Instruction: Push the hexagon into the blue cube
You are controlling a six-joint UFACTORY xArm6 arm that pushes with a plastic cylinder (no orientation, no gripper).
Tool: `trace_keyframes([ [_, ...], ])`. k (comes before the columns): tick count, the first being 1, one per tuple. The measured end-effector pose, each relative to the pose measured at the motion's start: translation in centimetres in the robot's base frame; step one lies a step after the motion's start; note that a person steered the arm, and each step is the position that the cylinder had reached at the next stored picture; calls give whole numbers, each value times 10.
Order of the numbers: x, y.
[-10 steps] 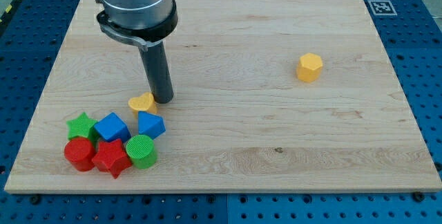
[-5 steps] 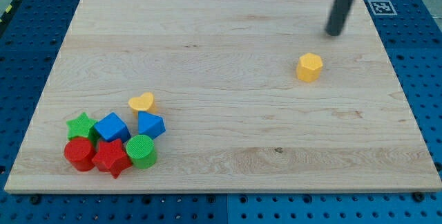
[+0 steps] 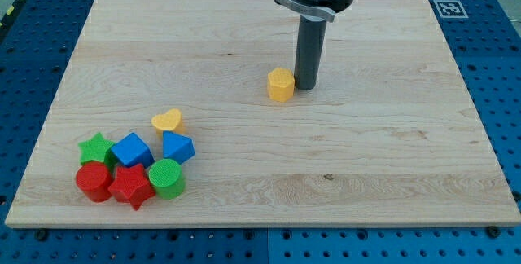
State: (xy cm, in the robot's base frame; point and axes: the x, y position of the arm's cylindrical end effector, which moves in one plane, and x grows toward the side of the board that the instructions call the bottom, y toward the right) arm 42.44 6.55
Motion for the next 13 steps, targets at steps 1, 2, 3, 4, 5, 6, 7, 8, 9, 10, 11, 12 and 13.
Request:
trace_keyframes([
  [1,4,8],
  [2,13,-24],
  [3,14,-97],
  [4,14,-151],
  [5,14,-129],
  [6,-3,-103],
  [7,-29,-136],
  [8,-28,-198],
  [9,-26,-237],
  [10,-57,-239],
  [11,-45,-239],
  [12,10,-239],
  [13,28,-239],
])
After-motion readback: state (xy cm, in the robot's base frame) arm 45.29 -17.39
